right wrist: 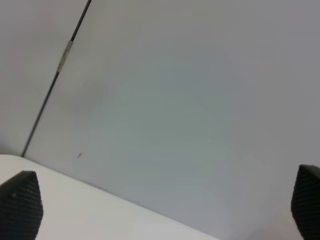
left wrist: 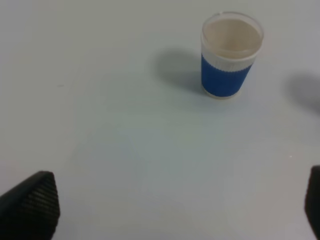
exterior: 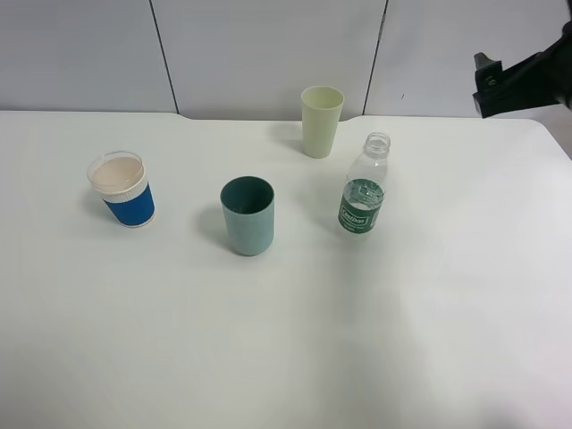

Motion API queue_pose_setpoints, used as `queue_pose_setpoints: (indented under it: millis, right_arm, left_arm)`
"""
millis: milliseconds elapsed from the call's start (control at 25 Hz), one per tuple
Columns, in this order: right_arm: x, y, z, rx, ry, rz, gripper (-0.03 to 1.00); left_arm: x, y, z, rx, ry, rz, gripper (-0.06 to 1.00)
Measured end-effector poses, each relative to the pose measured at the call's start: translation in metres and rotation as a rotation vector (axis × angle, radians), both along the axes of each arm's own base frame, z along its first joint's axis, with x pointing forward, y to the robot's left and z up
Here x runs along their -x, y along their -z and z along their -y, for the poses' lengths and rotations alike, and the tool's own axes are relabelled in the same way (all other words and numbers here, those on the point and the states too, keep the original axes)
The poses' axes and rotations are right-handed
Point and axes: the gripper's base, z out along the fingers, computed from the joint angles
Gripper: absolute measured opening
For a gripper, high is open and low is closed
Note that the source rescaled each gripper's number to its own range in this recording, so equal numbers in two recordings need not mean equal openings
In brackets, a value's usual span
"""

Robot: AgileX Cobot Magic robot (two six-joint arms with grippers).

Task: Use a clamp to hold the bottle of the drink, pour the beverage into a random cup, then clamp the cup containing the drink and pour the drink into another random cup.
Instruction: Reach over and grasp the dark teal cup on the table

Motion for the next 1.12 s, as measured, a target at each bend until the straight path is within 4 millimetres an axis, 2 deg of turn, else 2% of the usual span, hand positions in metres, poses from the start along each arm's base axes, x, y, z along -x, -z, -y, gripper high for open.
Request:
queue_pose_setpoints:
  millis: [240,400,680,960,1120]
  right_arm:
    - [0.017,-0.017,0.02,-0.15,-0.034,-0.014,1.0]
    - [0.034,-0.027,0.028,-0.184,-0.054,-0.033,1.0]
    - [0.071,-0.038,0.027,-0.139,-0.103,-0.114,1.0]
    - [0.114,-0.052,0.029,-0.231,-0.104,-0.082,1.0]
    - [0.136,-0.051,0.03,-0.264,-0.092,-0.122,1.0]
  left_arm:
    - [0.0,0.0,0.0,0.0,0.0,0.0,1.0]
    - [0.0,0.0,0.0,0.0,0.0,0.0,1.0]
    - [0.0,0.0,0.0,0.0,0.0,0.0,1.0]
    - [0.0,0.0,0.0,0.0,0.0,0.0,1.0]
    - [0.0,0.0,0.0,0.0,0.0,0.0,1.0]
